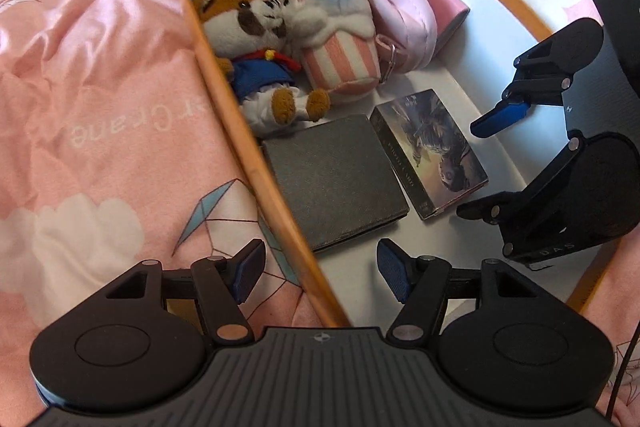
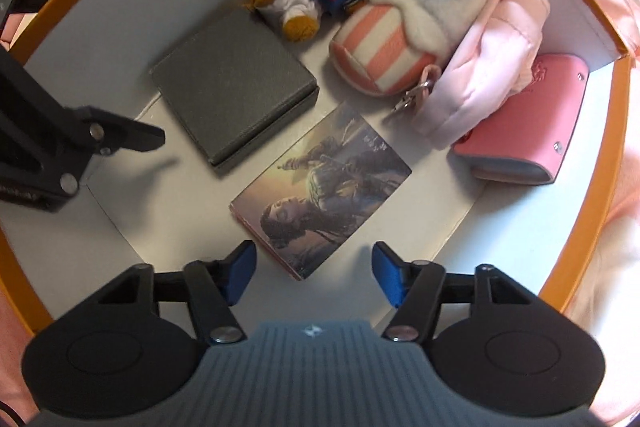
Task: Organize objects
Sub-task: 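Withdraw both grippers up out of the orange box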
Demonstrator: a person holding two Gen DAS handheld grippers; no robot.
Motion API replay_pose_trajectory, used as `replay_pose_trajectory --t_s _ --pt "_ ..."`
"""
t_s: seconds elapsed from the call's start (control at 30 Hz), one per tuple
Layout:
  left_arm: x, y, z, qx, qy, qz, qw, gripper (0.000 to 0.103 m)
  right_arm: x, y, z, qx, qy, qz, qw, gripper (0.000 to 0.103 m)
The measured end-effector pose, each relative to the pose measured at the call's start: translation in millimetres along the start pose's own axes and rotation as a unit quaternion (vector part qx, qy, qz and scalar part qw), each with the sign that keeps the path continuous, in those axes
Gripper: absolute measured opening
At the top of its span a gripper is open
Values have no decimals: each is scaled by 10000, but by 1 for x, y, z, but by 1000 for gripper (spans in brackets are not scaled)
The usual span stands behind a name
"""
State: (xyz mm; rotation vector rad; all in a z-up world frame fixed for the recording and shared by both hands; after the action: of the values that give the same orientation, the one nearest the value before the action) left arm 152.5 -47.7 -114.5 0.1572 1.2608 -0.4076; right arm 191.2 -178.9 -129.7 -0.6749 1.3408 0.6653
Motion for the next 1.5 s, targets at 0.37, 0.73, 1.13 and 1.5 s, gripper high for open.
replay_pose_trajectory --t_s 0.37,0.73,1.13,1.5 --pt "0 2 7 -360 -177 95 9992 80 -6 0 -1 -683 -410 22 9968 53" --pt "1 12 6 -791 -148 180 9966 84 -5 -9 -2 -964 -311 106 9948 48" --pt "-17 15 -3 -840 -451 142 9953 84 -18 -19 -13 382 -422 460 9973 83" --pt "-41 25 2 -1093 -885 116 9900 84 -13 -50 -24 1846 -382 411 9812 75"
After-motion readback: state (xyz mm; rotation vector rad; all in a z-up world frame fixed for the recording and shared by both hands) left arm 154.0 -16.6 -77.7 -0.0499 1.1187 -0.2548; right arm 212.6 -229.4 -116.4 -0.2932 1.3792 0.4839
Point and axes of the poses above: each gripper's, at about its wrist camera, not at the fingertips, and x roughly the way its jaws point, y to its left, z to its top, the point moved 4 cm from there along x, roughly the way its jaws point, and after that the axes turned 1 degree about x, right-handed, at the moved point
